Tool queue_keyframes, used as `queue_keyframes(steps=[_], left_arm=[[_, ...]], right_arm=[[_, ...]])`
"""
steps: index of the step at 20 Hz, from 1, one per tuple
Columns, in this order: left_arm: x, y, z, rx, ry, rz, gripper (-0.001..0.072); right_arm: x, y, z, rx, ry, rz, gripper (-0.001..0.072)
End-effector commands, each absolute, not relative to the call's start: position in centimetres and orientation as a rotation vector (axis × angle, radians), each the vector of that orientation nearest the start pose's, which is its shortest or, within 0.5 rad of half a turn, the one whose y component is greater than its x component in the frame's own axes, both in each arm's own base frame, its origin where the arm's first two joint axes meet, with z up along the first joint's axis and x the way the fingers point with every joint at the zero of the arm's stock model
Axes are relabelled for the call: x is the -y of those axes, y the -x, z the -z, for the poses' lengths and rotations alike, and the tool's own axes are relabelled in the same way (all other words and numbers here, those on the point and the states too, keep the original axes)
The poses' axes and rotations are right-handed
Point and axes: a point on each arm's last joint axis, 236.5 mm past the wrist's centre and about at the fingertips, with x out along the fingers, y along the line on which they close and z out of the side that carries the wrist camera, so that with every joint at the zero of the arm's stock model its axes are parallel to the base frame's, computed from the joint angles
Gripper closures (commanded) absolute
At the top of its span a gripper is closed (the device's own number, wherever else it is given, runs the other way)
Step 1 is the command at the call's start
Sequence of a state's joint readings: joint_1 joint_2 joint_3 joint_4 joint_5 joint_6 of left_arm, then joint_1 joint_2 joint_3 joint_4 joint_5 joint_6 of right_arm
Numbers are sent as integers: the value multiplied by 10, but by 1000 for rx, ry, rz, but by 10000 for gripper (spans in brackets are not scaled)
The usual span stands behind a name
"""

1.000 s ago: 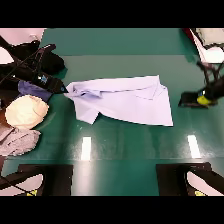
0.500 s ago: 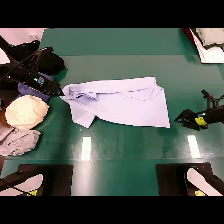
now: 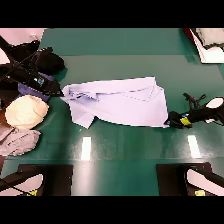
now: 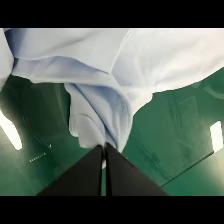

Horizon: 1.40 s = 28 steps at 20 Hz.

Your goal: Fold the shirts.

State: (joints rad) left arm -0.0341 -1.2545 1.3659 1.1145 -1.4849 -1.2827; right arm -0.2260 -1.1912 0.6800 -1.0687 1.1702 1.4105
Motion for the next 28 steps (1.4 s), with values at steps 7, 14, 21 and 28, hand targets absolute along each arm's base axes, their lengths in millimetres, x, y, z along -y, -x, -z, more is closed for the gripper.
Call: queue_keyframes(steps=[7, 14, 21, 28], left_arm=[[120, -389, -227, -852, 102, 508, 684], [105, -286, -531, 8, -29, 447, 684], [82, -192, -593, 262, -61, 353, 684], [80, -284, -499, -33, 5, 338, 684]], right_arm=[[-46, -362, -108, -902, -450, -217, 698], [-45, -309, -451, -14, -252, -258, 698], [-14, -232, -521, 105, -149, -64, 699], [13, -300, -410, -460, -193, 28, 699]])
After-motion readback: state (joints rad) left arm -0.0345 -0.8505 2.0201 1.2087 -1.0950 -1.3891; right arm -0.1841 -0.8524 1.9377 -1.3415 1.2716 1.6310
